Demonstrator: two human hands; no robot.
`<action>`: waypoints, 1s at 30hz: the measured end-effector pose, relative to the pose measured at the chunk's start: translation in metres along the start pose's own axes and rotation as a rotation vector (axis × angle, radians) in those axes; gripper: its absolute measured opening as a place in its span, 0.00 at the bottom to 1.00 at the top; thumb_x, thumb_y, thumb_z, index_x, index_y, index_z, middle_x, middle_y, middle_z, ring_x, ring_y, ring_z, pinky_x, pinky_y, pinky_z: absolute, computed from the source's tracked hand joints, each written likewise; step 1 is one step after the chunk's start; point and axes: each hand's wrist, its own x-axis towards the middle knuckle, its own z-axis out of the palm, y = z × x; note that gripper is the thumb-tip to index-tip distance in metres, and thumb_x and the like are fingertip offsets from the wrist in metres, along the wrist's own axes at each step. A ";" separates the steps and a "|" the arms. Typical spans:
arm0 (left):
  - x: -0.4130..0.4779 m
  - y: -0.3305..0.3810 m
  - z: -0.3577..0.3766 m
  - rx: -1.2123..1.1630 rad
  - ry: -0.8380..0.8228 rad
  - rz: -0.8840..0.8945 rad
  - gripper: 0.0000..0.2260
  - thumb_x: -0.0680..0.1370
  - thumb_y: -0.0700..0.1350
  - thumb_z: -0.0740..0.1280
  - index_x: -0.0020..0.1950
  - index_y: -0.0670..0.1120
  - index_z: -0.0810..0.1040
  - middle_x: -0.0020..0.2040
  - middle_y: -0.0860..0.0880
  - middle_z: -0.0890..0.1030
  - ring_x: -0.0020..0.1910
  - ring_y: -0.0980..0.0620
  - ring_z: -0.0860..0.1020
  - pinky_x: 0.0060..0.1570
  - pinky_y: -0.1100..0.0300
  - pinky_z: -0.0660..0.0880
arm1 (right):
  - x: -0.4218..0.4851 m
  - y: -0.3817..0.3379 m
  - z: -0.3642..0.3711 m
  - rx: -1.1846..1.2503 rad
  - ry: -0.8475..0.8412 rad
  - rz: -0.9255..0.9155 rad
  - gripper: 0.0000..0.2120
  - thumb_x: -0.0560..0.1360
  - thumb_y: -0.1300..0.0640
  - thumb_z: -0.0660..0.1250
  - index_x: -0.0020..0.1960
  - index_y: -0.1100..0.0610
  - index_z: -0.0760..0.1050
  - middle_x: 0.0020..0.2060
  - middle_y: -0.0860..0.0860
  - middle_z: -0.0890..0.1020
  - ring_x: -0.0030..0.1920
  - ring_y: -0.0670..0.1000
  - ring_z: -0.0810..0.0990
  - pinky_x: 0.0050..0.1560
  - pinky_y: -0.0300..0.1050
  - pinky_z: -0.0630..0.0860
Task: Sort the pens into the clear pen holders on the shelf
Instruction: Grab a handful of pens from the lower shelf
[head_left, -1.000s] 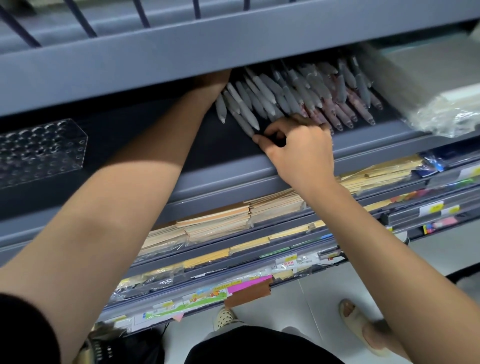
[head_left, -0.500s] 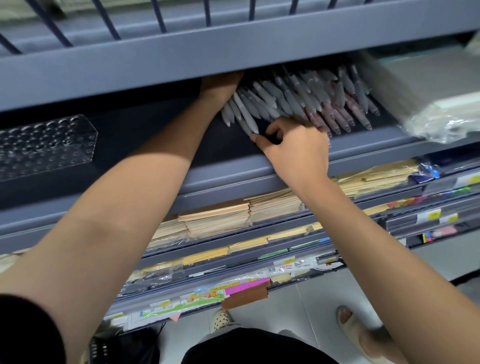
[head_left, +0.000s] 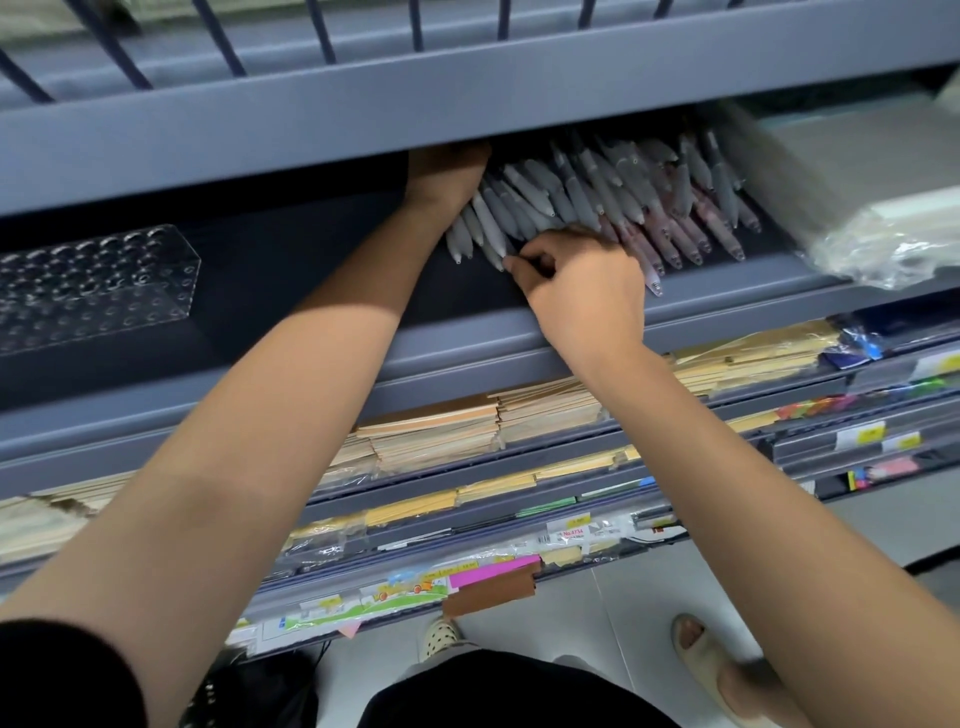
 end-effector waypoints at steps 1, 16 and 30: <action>0.000 0.000 0.001 0.031 -0.013 0.014 0.16 0.81 0.43 0.64 0.66 0.37 0.78 0.66 0.42 0.79 0.66 0.48 0.75 0.67 0.58 0.68 | 0.000 0.000 0.001 -0.016 0.000 0.000 0.12 0.76 0.45 0.66 0.46 0.52 0.82 0.40 0.51 0.84 0.41 0.55 0.81 0.42 0.47 0.75; -0.015 0.008 0.000 0.073 0.000 -0.023 0.14 0.81 0.42 0.62 0.64 0.37 0.78 0.65 0.41 0.80 0.65 0.47 0.76 0.65 0.61 0.68 | 0.003 0.000 0.004 0.023 -0.036 0.035 0.13 0.75 0.43 0.67 0.48 0.52 0.82 0.41 0.50 0.85 0.43 0.54 0.82 0.44 0.48 0.77; -0.043 0.055 -0.023 0.486 -0.584 -0.368 0.23 0.76 0.64 0.59 0.39 0.49 0.84 0.30 0.51 0.84 0.39 0.46 0.81 0.34 0.58 0.77 | 0.012 0.042 -0.029 0.128 -0.036 0.080 0.08 0.74 0.55 0.68 0.53 0.53 0.78 0.48 0.53 0.83 0.47 0.59 0.80 0.46 0.46 0.74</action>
